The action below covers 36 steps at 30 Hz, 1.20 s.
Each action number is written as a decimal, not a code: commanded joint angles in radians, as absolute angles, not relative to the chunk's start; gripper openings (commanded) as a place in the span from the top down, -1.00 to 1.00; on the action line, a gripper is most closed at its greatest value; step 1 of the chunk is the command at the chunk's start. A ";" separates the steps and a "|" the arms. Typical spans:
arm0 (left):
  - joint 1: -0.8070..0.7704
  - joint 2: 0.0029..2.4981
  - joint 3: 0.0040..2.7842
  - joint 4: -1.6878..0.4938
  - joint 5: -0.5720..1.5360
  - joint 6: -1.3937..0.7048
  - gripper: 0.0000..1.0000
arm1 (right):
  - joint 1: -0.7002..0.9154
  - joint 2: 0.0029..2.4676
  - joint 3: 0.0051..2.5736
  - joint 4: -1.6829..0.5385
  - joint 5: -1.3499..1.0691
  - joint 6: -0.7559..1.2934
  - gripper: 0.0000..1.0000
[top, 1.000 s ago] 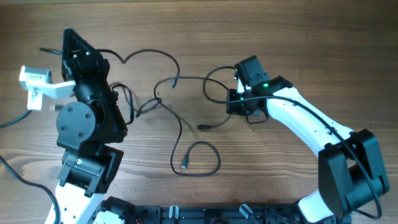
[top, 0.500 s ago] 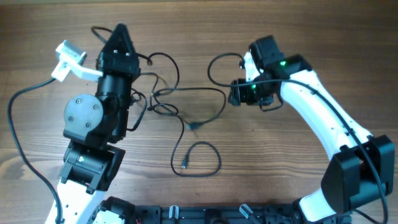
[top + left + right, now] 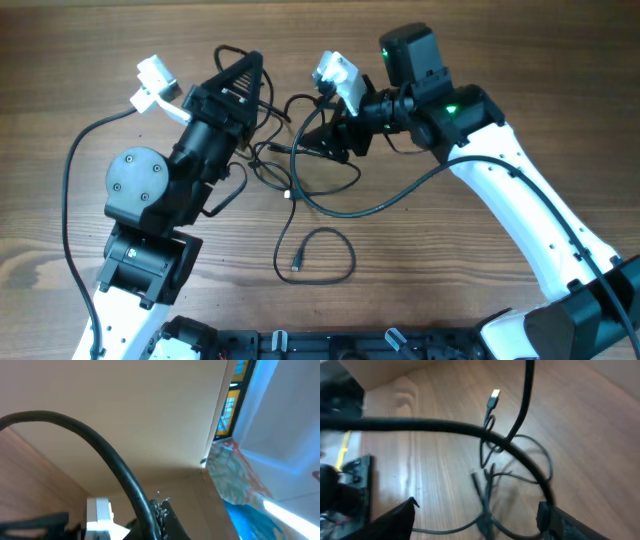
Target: Untangle cables
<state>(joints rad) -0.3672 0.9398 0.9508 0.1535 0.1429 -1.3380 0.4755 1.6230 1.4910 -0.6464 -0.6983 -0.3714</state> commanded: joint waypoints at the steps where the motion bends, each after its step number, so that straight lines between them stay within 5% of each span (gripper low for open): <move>1: -0.363 0.935 0.969 0.160 0.221 -1.400 0.92 | 0.474 1.646 1.483 -0.587 -0.658 -0.373 -0.31; 8: -0.363 0.935 0.969 0.134 0.307 -1.399 0.92 | 0.473 1.646 1.484 -0.443 -0.633 -0.154 0.91; 14: -0.362 0.971 0.969 -0.434 0.210 -1.230 0.42 | 0.471 1.578 1.554 -0.427 -0.334 -0.086 0.92; 15: -0.362 1.024 0.969 -0.582 0.148 -1.136 0.00 | 0.471 1.564 1.554 -0.464 -0.351 -0.069 0.91; 16: -0.362 1.082 0.969 -0.633 0.119 -1.081 -0.17 | 0.471 1.563 1.553 -0.526 -0.384 -0.044 0.91; 27: -0.298 1.341 0.968 -0.610 -0.061 -0.972 -0.22 | 0.457 1.518 1.639 -0.724 -0.318 0.085 0.91; 29: -0.300 1.377 0.968 -0.599 0.002 -0.971 0.03 | 0.457 1.518 1.656 -0.761 -0.334 0.090 0.92; 32: -0.353 1.406 0.969 -0.416 0.408 -0.696 -0.25 | 0.457 1.533 1.655 -0.811 -0.332 0.105 0.91; 36: -0.308 1.288 0.969 -0.378 0.468 -0.561 -0.42 | 0.457 1.566 1.655 -0.825 -0.333 0.134 0.91</move>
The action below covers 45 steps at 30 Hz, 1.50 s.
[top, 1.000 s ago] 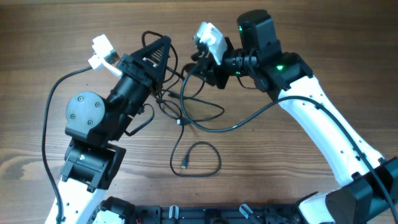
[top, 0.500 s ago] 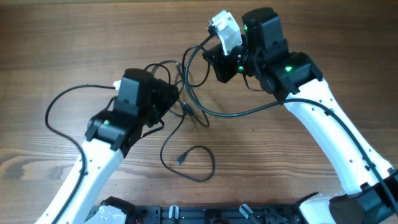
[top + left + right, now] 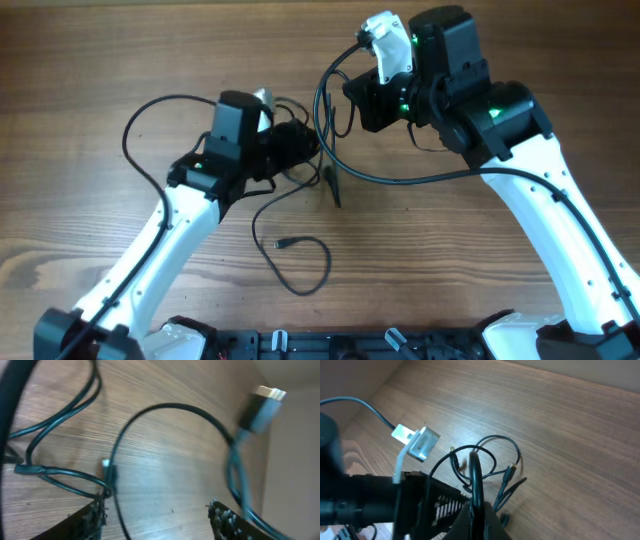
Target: Untangle cables
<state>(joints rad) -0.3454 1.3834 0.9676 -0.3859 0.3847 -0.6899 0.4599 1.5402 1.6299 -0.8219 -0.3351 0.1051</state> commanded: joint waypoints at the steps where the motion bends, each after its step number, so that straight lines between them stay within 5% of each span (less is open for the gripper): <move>1: -0.271 1.221 0.969 -0.382 0.452 -0.538 -0.57 | 0.457 1.570 1.655 -0.825 -0.333 0.135 0.91; 2: -0.242 1.164 0.969 -0.398 0.422 -0.527 -0.86 | 0.457 1.573 1.655 -0.828 -0.333 0.139 0.91; 4: -0.192 1.060 0.969 -0.457 0.365 -0.511 -1.00 | 0.457 1.574 1.655 -0.833 -0.333 0.142 0.91; 10: -0.210 1.063 0.969 -0.611 0.361 -0.483 -0.88 | 0.457 1.574 1.655 -0.850 -0.333 0.183 0.91; 14: -0.439 1.213 0.967 -0.582 0.316 -0.442 -0.64 | 0.457 1.574 1.655 -0.853 -0.340 0.183 0.91; 22: -0.569 1.584 0.967 -0.344 0.155 -0.591 0.12 | 0.457 1.574 1.655 -0.889 -0.339 0.157 0.92; 23: -0.569 1.581 0.967 -0.337 0.137 -0.592 0.62 | 0.457 1.574 1.655 -0.896 -0.332 0.158 0.91; 24: -0.564 1.562 0.967 -0.327 0.136 -0.592 0.92 | 0.457 1.576 1.654 -0.908 -0.317 0.160 0.91; 35: -0.347 1.006 0.984 -0.507 0.109 -0.588 0.92 | 0.457 1.724 1.595 -0.993 -0.344 0.250 0.92; 38: -0.272 1.037 0.984 -0.618 -0.046 -0.589 0.92 | 0.457 1.695 1.610 -1.042 -0.541 0.156 0.91; 45: -0.253 1.244 0.984 -0.623 -0.046 -0.588 0.92 | 0.408 1.490 1.724 -1.022 -0.630 0.164 0.91</move>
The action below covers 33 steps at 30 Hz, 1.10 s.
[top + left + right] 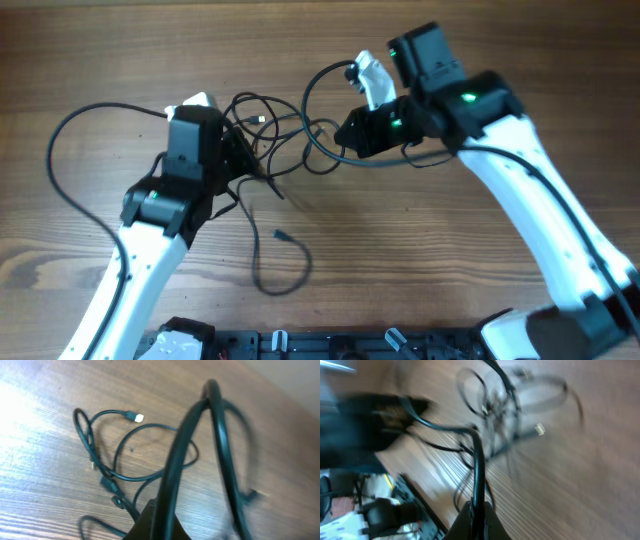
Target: Untangle cables
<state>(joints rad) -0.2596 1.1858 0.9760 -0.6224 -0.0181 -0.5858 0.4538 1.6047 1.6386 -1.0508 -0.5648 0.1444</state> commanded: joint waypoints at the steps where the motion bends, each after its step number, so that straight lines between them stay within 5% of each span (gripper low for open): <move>1: -0.253 1.261 0.984 -0.627 -0.047 -0.588 0.92 | 0.370 1.461 1.740 -1.009 -0.632 0.192 0.92; 9: -0.250 1.298 0.984 -0.649 -0.096 -0.588 0.92 | -0.165 1.365 1.769 -0.877 -1.074 0.383 0.91; 14: -0.250 1.298 0.984 -0.666 -0.160 -0.584 0.92 | -0.281 1.458 1.769 -0.722 -1.353 0.534 0.91; 19: -0.250 1.298 0.984 -0.686 -0.241 -0.584 0.92 | -0.278 1.575 1.769 -0.406 -1.623 0.836 0.91; 25: -0.249 1.338 0.982 -0.691 -0.341 -0.628 0.92 | -0.249 1.576 1.764 -0.390 -1.611 0.764 0.91; 33: -0.276 1.504 0.982 -0.494 -0.078 -0.645 0.92 | 0.092 1.581 1.758 -1.027 -1.014 0.229 0.92</move>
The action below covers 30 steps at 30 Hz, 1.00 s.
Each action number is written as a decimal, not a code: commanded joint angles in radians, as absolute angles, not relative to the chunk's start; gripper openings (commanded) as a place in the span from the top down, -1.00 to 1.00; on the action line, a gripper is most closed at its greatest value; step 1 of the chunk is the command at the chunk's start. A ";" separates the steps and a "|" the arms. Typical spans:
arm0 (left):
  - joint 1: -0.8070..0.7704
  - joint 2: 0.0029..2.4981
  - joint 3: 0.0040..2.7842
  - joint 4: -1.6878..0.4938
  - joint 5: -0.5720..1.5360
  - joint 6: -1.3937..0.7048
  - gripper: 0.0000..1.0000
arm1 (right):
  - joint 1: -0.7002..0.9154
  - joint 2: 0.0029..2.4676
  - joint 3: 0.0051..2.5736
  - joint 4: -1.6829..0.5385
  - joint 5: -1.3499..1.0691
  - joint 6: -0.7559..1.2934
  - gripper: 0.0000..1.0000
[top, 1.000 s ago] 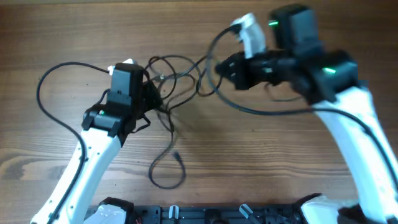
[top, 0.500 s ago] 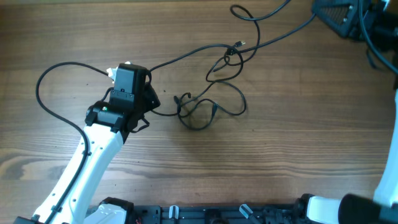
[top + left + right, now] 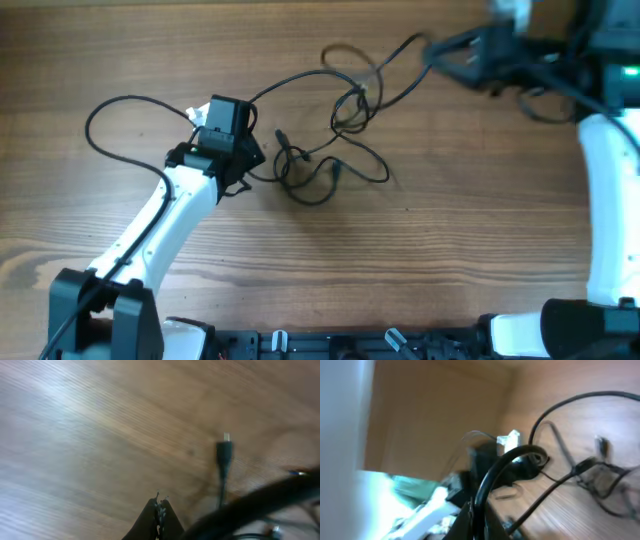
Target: Untangle cables
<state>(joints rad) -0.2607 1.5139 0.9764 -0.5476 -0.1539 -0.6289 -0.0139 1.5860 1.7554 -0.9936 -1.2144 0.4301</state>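
Observation:
Thin black cables lie in a loose tangle [image 3: 325, 155] mid-table, one strand stretched up toward the far right. My left gripper [image 3: 246, 160] sits at the tangle's left end. In the left wrist view it [image 3: 159, 510] is shut, fingertips pressed together, and a blurred black cable [image 3: 250, 502] leaves right beside them. A cable plug [image 3: 224, 453] lies just ahead on the wood. My right gripper [image 3: 447, 55] is high at the far right, blurred. Its wrist view shows it [image 3: 476, 516] shut on a black cable [image 3: 512, 460] that arches up from the fingers.
The wooden table [image 3: 470, 230] has a black rail [image 3: 330, 345] along its front edge. The left arm's own grey lead [image 3: 100, 112] loops out to the left. The right arm [image 3: 605, 180] runs down the right side.
My right gripper has gone from the back centre to the far right corner, cable still in it. The tangle is drawn out rightward, and the loose loop near the front has joined it.
Both grippers were close together over the tangle at the back centre. Then the right was shut on a cable and raised, while the left fingers stood apart. Later both were shut on cables a little apart, and now the strands are pulled out between them.

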 commanded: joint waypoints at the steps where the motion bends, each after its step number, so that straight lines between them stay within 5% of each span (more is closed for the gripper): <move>1: -0.292 1.499 0.982 -0.451 -0.078 -0.645 0.92 | 0.149 1.581 1.757 -1.040 -0.984 0.222 0.91; 4: -0.303 1.499 0.982 -0.398 -0.079 -0.688 0.92 | 0.280 1.581 1.757 -1.052 -0.938 0.210 0.91; 9: -0.302 1.500 0.982 -0.433 -0.079 -0.688 0.92 | 0.285 1.580 1.758 -0.949 -1.299 0.206 0.91; 14: -0.307 1.502 0.982 -0.640 -0.087 -0.644 0.92 | 0.034 1.580 1.758 -0.570 -1.209 0.549 0.91; 22: -0.334 1.502 0.963 -0.697 -0.125 -0.610 0.92 | -0.377 1.581 1.758 -0.729 -0.491 0.606 0.92; 27: -0.334 1.502 0.963 -0.643 -0.124 -0.657 0.92 | -0.375 1.581 1.758 -0.868 -0.859 0.482 0.91; 28: -0.334 1.502 0.963 -0.635 -0.123 -0.695 0.78 | -0.315 1.581 1.758 -0.894 -0.886 0.430 0.92; 29: -0.334 1.502 0.963 -0.631 -0.105 -0.704 0.37 | -0.278 1.581 1.758 -0.899 -0.883 0.406 0.91; 30: -0.334 1.502 0.964 -0.611 -0.044 -0.655 -1.00 | -0.213 1.581 1.758 -0.904 -0.856 0.393 0.91</move>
